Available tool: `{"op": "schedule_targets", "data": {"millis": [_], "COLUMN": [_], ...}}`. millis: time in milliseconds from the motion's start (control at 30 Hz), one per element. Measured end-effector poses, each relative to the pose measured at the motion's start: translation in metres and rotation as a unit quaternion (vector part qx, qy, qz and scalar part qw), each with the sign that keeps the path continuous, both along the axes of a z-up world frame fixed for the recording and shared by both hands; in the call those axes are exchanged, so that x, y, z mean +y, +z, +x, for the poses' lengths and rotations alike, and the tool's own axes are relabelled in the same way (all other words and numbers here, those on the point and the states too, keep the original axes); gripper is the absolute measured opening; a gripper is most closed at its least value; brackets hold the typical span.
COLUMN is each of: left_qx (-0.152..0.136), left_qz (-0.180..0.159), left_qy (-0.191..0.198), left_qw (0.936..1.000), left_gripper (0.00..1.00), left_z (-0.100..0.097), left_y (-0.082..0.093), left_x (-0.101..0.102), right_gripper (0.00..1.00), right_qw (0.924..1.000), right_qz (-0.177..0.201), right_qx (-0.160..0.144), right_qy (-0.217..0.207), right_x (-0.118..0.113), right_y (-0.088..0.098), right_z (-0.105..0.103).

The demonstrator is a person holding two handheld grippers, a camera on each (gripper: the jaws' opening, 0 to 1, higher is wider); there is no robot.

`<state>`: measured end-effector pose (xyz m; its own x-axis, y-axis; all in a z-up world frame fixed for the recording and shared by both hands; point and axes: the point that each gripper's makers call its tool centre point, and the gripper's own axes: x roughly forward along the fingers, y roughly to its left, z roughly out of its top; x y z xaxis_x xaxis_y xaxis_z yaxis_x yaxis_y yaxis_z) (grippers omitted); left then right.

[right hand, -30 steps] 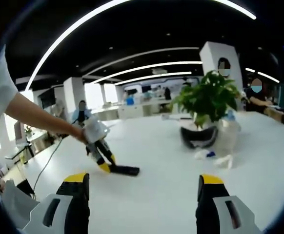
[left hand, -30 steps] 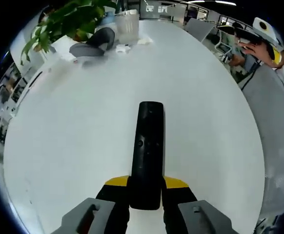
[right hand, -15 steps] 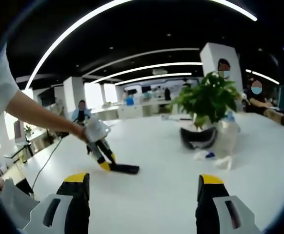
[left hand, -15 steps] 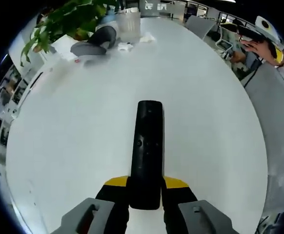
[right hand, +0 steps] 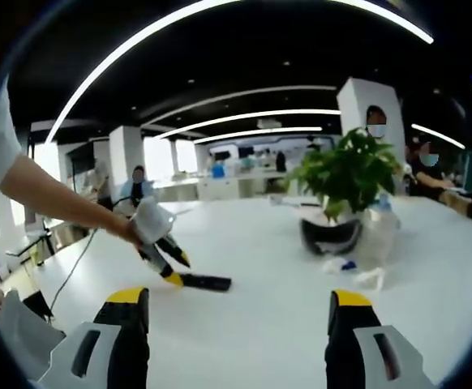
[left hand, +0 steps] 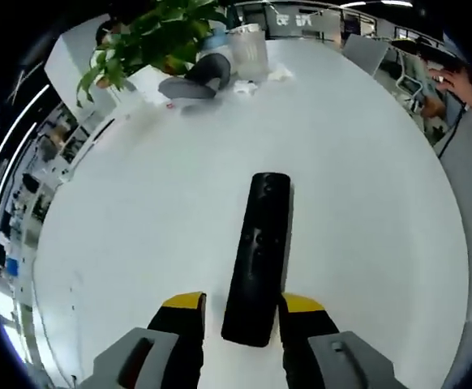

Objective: Press the specified remote control buttons in sequence, fully releasing each button before pressing the next.

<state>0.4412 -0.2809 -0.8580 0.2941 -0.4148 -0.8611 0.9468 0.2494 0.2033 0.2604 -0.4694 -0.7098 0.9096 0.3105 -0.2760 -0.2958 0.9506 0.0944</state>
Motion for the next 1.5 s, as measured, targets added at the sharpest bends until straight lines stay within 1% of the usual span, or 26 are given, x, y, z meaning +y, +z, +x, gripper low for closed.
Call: {"op": "schedule_targets", "data": {"millis": [67, 100, 167, 267, 300, 400, 467, 600, 700, 733, 800, 833, 933, 1033, 1067, 1133, 1167, 1233, 1267, 1300, 1333, 1367, 1400, 1433, 1467, 1500], "left_qx": [-0.022, -0.017, -0.02, -0.009, -0.018, -0.023, -0.021, -0.021, -0.029, -0.025, -0.026, -0.023, -0.026, -0.026, -0.021, -0.016, -0.012, -0.008, -0.001, 0.002, -0.004, -0.014, -0.019, -0.017, -0.011, -0.011], "left_qz": [-0.016, -0.025, -0.043, -0.071, -0.079, -0.088, -0.091, -0.093, -0.093, -0.097, -0.108, -0.113, -0.112, -0.108, -0.11, -0.115, -0.125, -0.158, -0.164, -0.167, -0.176, -0.184, -0.197, -0.217, -0.239, -0.249], "left_qy": [0.043, 0.054, 0.084, 0.127, 0.137, 0.15, 0.161, 0.172, 0.18, 0.182, 0.198, 0.215, 0.213, 0.219, 0.222, 0.231, 0.24, 0.256, 0.264, 0.268, 0.263, 0.269, 0.28, 0.289, 0.299, 0.307], "left_qw": [0.9987, 0.9981, 0.9954, 0.9893, 0.9872, 0.9845, 0.9827, 0.9805, 0.9789, 0.9781, 0.974, 0.9697, 0.9702, 0.9693, 0.9687, 0.9661, 0.9625, 0.9537, 0.9505, 0.9488, 0.9486, 0.9452, 0.9393, 0.9322, 0.9239, 0.9185], "left_gripper": [0.44, 0.44, 0.45, 0.44, 0.44, 0.45, 0.45, 0.54, 0.55, 0.54, 0.56, 0.58, 0.65, 0.65, 0.65, 0.66, 0.66, 0.67, 0.69, 0.72, 0.74, 0.75, 0.75, 0.76, 0.78, 0.82], "left_z": [0.006, 0.004, 0.004, 0.001, 0.003, 0.001, 0.001, -0.002, -0.006, -0.008, -0.01, -0.01, -0.016, -0.025, -0.029, -0.036, -0.04, -0.046, -0.049, -0.052, -0.055, -0.057, -0.058, -0.06, -0.064, -0.065], "left_y": [0.002, 0.001, 0.002, 0.0, 0.002, 0.001, 0.001, 0.002, 0.003, 0.003, 0.003, 0.003, 0.003, 0.003, 0.003, 0.002, 0.005, 0.013, 0.014, 0.016, 0.021, 0.027, 0.032, 0.037, 0.043, 0.047], "left_x": [0.004, 0.005, 0.008, 0.011, 0.012, 0.014, 0.014, 0.014, 0.015, 0.014, 0.017, 0.019, 0.022, 0.027, 0.028, 0.03, 0.031, 0.026, 0.026, 0.026, 0.025, 0.025, 0.024, 0.021, 0.018, 0.018], "right_gripper": [0.91, 0.91, 0.91, 0.91, 0.91, 0.92, 0.92, 0.92, 0.93, 0.94, 0.94, 0.95, 0.97, 0.98, 0.98, 0.99, 0.99, 0.99, 0.99, 0.99, 0.99, 0.99, 0.99, 0.99, 0.99, 0.99], "right_qw": [1.0, 1.0, 1.0, 1.0, 0.9999, 0.9999, 0.9999, 0.9998, 0.9998, 0.9998, 0.9998, 0.9998, 0.9998, 0.9998, 0.9998, 0.9998, 0.9998, 0.9998, 0.9998, 0.9997, 0.9997, 0.9997, 0.9997, 0.9997, 0.9997, 0.9997], "right_qz": [0.0, 0.0, 0.001, -0.003, -0.004, -0.01, -0.009, -0.013, -0.006, -0.004, 0.002, 0.004, 0.005, 0.006, 0.008, 0.007, 0.006, 0.004, 0.003, 0.003, 0.004, 0.004, 0.004, 0.003, 0.002, 0.0], "right_qx": [-0.003, -0.005, -0.005, -0.009, -0.01, -0.01, -0.01, -0.014, -0.019, -0.019, -0.017, -0.016, -0.015, -0.018, -0.019, -0.02, -0.02, -0.021, -0.022, -0.022, -0.023, -0.023, -0.023, -0.023, -0.024, -0.024], "right_qy": [-0.002, -0.002, -0.001, 0.001, 0.002, 0.005, 0.005, 0.005, -0.003, -0.005, -0.008, -0.009, -0.008, -0.006, -0.005, -0.004, -0.003, -0.001, -0.001, -0.001, 0.0, 0.0, 0.001, 0.002, 0.003, 0.003], "right_x": [-0.001, -0.001, -0.001, 0.0, 0.001, 0.002, 0.002, 0.002, -0.001, -0.002, -0.004, -0.004, -0.002, -0.001, -0.001, 0.0, 0.0, 0.001, 0.001, 0.001, 0.001, 0.002, 0.002, 0.002, 0.002, 0.003], "right_y": [0.001, 0.002, 0.002, 0.004, 0.004, 0.003, 0.004, 0.005, 0.008, 0.008, 0.008, 0.008, 0.008, 0.009, 0.01, 0.01, 0.01, 0.01, 0.011, 0.011, 0.011, 0.011, 0.011, 0.011, 0.011, 0.011], "right_z": [0.0, 0.0, 0.0, 0.0, 0.0, -0.001, -0.001, -0.002, -0.001, -0.001, -0.001, -0.001, -0.001, -0.001, -0.001, -0.002, -0.002, -0.002, -0.003, -0.003, -0.003, -0.003, -0.003, -0.003, -0.004, -0.004]}}
